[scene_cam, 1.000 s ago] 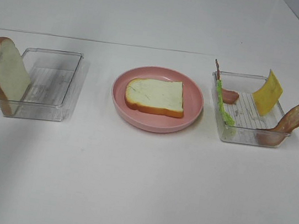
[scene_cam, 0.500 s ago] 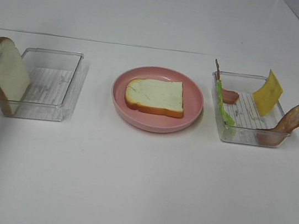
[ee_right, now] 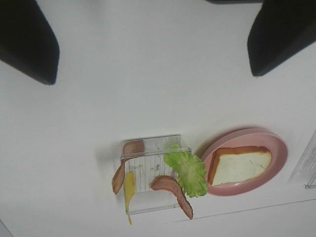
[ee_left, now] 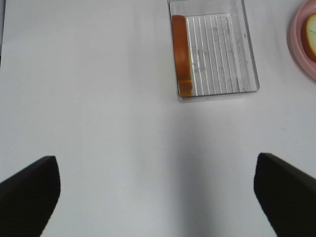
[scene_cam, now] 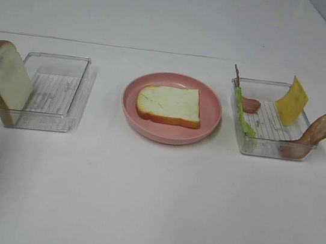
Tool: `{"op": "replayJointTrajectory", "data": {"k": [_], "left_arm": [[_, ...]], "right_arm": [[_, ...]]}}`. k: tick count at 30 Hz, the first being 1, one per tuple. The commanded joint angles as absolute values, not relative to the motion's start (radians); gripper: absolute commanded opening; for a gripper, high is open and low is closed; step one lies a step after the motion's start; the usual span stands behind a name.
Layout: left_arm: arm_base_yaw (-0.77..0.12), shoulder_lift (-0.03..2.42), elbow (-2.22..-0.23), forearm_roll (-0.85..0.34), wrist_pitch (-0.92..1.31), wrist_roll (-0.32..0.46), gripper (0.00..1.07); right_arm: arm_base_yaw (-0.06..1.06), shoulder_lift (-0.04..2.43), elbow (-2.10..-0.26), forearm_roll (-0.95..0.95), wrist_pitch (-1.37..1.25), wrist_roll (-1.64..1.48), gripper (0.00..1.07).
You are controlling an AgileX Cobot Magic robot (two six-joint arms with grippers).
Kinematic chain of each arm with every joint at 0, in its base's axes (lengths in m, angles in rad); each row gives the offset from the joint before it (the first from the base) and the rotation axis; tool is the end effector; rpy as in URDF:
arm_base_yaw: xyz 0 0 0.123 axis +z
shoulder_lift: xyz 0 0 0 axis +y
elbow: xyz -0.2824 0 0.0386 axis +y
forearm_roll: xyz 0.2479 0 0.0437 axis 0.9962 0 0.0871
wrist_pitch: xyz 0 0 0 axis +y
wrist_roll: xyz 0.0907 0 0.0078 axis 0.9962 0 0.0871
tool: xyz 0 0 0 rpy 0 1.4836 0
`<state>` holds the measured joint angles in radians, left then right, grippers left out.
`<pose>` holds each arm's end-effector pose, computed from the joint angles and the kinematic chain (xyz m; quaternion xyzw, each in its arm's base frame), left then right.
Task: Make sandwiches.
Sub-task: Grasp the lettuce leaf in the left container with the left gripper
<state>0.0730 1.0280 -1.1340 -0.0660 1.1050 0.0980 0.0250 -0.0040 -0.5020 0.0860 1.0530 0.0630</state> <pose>0.1846 0.0081 0.3826 0.0073 0.9457 -0.0050 0.3250 -0.0057 0.0067 0.2786 0.0145 0.8487 0.0661 0.5245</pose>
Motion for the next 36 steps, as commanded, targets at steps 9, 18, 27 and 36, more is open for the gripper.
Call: {"op": "replayJointTrajectory", "data": {"k": [9,18,27,36], "left_arm": [[0.068,0.358,-0.768,-0.071,1.106,0.106,1.01],[0.068,0.025,-0.625,-0.087,1.128,0.102,1.01],[0.068,-0.023,-0.516,-0.088,1.053,0.068,1.01],[0.069,-0.023,-0.499,-0.067,1.035,0.033,1.01]], "right_arm": [[0.019,-0.028,-0.499,0.085,1.044,0.061,0.98],[0.019,-0.028,-0.499,0.085,1.044,0.061,0.98],[0.019,-0.025,-0.499,0.085,1.044,0.061,0.98],[0.019,-0.02,-0.499,0.084,1.044,0.061,0.98]]}}
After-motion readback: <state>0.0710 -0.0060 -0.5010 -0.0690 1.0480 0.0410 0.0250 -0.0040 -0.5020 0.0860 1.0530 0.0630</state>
